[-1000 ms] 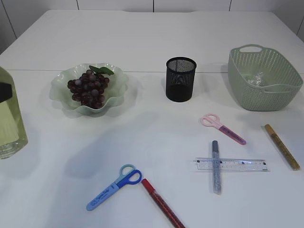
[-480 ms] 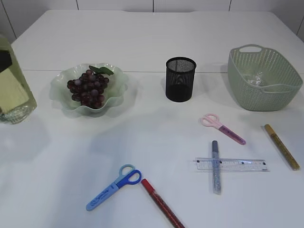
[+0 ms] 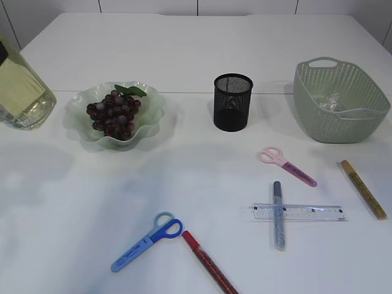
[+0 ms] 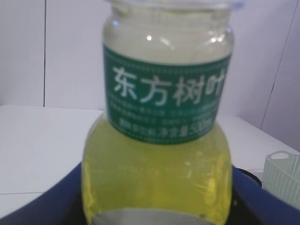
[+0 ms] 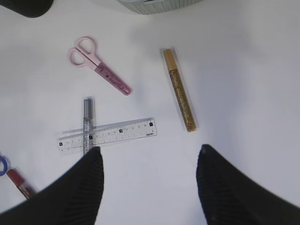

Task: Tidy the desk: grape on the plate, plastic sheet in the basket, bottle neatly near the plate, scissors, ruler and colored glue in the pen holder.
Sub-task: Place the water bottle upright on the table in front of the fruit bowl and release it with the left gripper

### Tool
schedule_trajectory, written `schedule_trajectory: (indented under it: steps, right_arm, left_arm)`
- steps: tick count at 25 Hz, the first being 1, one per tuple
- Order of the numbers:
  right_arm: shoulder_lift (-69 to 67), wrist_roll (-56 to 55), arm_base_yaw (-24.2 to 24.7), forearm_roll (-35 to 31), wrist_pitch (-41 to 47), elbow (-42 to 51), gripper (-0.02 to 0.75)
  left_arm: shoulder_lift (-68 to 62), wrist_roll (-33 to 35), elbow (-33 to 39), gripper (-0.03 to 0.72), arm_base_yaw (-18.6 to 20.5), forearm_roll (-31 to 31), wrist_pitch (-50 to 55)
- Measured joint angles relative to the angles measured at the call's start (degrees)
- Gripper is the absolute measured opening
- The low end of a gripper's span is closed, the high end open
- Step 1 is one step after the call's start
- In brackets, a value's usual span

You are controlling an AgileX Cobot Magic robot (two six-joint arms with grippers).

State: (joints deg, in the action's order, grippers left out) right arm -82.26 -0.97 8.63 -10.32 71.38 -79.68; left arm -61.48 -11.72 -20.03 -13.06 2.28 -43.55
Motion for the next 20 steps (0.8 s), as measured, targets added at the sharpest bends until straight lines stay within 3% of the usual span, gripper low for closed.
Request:
schedule_trajectory:
  steps: [10, 20]
  right_arm:
    - [0.0, 0.0, 0.0, 1.77, 0.0, 0.0, 0.49]
    - [0.0, 0.0, 0.0, 2.04, 0.0, 0.0, 0.49]
  left_arm:
    - [-18.88, 0.56, 0.0, 0.447, 0.0, -0.35, -16.2]
    - [-35.41, 0.73, -2.53, 0.447, 0.0, -0.46, -17.06]
